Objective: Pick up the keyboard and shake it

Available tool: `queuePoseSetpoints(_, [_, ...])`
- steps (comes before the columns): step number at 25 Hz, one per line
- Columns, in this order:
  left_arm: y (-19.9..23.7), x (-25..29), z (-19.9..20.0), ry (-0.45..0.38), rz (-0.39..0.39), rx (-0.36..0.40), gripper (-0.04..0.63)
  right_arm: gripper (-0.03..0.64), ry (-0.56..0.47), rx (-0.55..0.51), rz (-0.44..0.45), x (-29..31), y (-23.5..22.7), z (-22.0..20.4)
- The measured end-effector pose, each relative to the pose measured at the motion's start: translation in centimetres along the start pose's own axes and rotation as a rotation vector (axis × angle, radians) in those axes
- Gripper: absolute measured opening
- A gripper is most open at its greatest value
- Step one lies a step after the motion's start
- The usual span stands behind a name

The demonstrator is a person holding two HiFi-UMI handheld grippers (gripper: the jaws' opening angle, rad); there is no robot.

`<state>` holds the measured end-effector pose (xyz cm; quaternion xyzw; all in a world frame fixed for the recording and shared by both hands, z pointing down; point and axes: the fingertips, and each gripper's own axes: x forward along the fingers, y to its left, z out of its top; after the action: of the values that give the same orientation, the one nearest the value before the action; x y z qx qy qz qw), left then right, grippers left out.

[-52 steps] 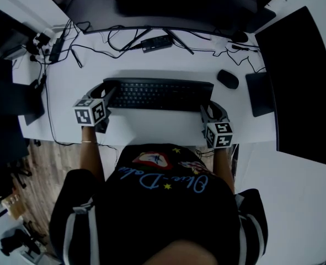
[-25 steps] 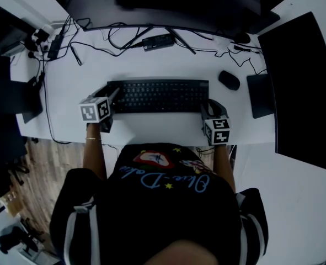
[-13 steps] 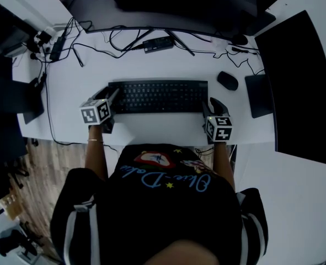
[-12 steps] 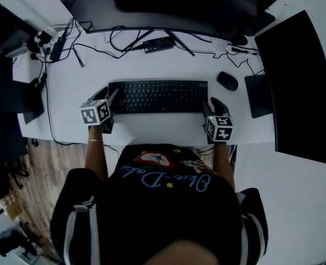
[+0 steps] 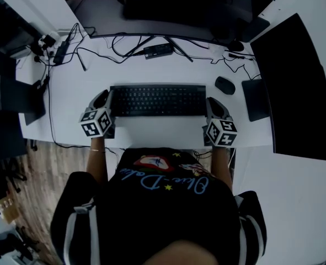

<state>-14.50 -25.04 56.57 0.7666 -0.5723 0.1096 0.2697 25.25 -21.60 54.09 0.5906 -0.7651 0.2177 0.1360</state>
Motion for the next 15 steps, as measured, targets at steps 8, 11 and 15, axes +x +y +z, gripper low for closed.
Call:
queuePoseSetpoints(8, [-5.1,-2.0,3.2,-0.113,-0.103,0.122,0.017,0.009,-0.169,0.032,0.076,-2.6,2.8,4.8])
queuePoseSetpoints(11, [-6.9,-2.9,4.9,-0.168,-0.139,0.149,0.012,0.008,-0.246,0.021,0.091,-3.9,3.6,7.1])
queuePoseSetpoints(15, [-8.8,-3.8,6.4,-0.2,-0.163,0.183,0.011,0.005,-0.303,-0.008,0.101,-5.1,4.3,8.7])
